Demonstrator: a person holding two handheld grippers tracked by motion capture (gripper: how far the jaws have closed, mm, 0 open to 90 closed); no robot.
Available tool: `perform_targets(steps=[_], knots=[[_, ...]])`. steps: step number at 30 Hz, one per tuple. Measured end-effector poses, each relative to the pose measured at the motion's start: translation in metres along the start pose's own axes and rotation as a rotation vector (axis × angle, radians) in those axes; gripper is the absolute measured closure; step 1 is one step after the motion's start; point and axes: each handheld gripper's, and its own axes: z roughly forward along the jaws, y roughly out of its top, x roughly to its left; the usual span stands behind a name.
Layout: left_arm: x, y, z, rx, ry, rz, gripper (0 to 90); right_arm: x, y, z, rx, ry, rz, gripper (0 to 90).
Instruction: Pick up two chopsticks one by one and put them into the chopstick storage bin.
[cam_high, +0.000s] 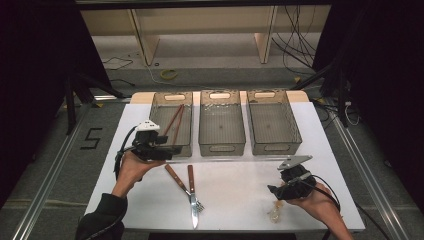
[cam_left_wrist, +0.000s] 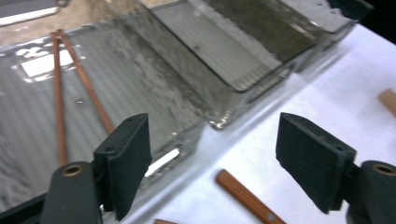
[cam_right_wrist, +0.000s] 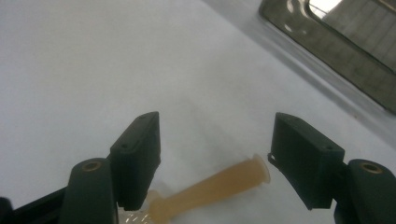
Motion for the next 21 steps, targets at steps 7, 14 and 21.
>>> perform_targets(steps=[7, 14, 21], knots=[[-0.016, -0.017, 0.001, -0.016, -0.009, 0.024, 22.8, 0.001, -0.007, 0.0, -0.004, -0.016, 0.08, 32.9], [-0.019, -0.035, 0.002, -0.025, -0.03, 0.019, 21.4, 0.003, -0.014, 0.001, -0.011, -0.015, 0.131, 32.8], [-0.022, -0.048, 0.005, -0.021, -0.038, 0.009, 20.1, 0.006, -0.017, 0.004, 0.0, -0.018, 0.147, 32.8]])
